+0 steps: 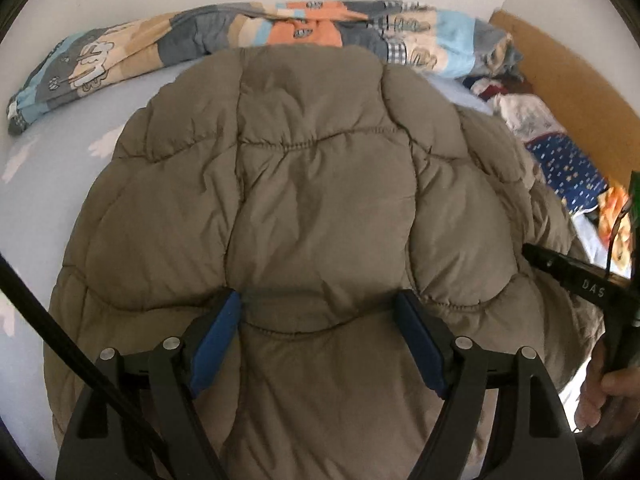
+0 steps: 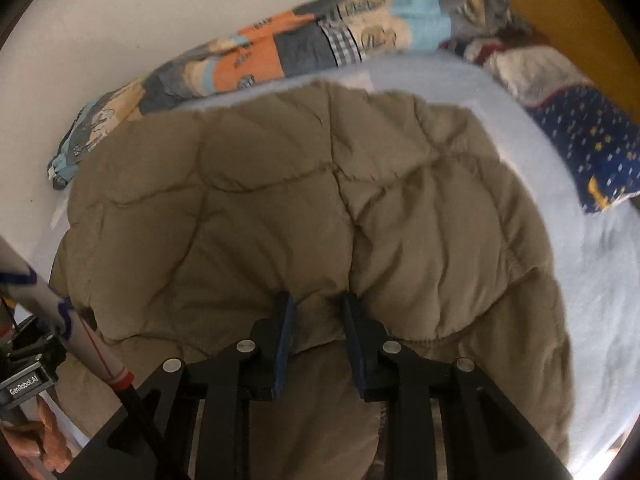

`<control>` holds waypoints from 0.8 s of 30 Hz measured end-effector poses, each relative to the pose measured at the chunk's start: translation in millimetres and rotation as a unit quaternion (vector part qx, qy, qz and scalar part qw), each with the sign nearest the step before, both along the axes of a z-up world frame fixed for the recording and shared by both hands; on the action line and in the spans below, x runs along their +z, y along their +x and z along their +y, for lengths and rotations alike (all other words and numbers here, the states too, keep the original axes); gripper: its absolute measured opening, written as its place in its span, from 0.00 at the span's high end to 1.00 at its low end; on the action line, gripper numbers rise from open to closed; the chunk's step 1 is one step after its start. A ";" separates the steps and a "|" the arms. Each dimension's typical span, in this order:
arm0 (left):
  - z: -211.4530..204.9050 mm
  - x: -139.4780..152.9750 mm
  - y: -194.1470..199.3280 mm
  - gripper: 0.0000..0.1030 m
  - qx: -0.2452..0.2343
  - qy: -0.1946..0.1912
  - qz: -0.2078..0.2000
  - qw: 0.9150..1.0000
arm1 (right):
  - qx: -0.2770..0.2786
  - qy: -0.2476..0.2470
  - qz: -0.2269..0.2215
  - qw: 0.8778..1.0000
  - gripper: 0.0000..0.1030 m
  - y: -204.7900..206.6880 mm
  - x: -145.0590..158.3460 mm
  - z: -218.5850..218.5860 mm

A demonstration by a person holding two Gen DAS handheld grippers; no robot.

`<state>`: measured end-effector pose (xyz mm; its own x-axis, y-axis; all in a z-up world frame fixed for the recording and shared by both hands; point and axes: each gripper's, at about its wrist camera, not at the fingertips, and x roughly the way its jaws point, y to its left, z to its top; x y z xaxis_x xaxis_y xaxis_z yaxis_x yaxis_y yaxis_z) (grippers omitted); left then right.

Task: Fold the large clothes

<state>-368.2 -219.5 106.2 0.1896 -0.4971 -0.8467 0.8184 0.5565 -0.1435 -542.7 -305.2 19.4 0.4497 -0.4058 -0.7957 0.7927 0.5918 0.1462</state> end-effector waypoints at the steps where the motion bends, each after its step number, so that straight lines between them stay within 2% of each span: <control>1: -2.7 -1.6 2.3 0.23 0.000 0.003 0.002 1.000 | -0.001 0.005 0.004 1.000 0.73 2.4 -2.7 -3.2; 5: -6.8 -4.7 8.4 0.23 0.001 0.012 0.016 1.000 | -0.008 0.011 0.020 1.000 0.73 9.8 -10.1 -9.4; 9: -0.8 -0.6 3.4 0.23 -0.003 -0.008 0.010 1.000 | -0.012 0.007 0.029 0.999 0.73 11.3 -9.0 -7.6; 11: 5.4 6.7 2.6 0.23 0.000 -0.024 0.008 1.000 | -0.017 0.014 0.014 1.000 0.72 5.4 -6.5 -7.6; 14: 19.2 23.4 3.5 0.23 0.012 -0.053 -0.011 0.998 | -0.025 0.024 -0.031 0.999 0.72 -8.1 5.8 -4.0; 17: 29.8 38.4 11.9 0.23 0.049 -0.079 -0.043 0.995 | -0.018 -0.003 -0.075 0.997 0.72 -15.1 28.9 2.8; 19: 34.0 38.7 15.2 0.23 0.063 -0.077 -0.046 0.994 | -0.014 -0.032 -0.079 0.996 0.67 -12.0 40.2 9.0; 22: 31.2 33.6 13.0 0.23 0.061 -0.058 -0.051 0.995 | 0.030 -0.011 -0.089 0.996 0.64 5.8 36.1 22.2; 24: 28.3 24.9 9.8 0.23 0.059 -0.034 -0.054 0.996 | 0.057 -0.024 -0.068 0.996 0.64 21.6 32.0 35.9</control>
<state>-358.4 -191.2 131.1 0.3392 -0.5218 -0.7827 0.7602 0.6421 -0.0986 -521.1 -269.3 51.5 0.5981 -0.3819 -0.7046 0.6943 0.6860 0.2176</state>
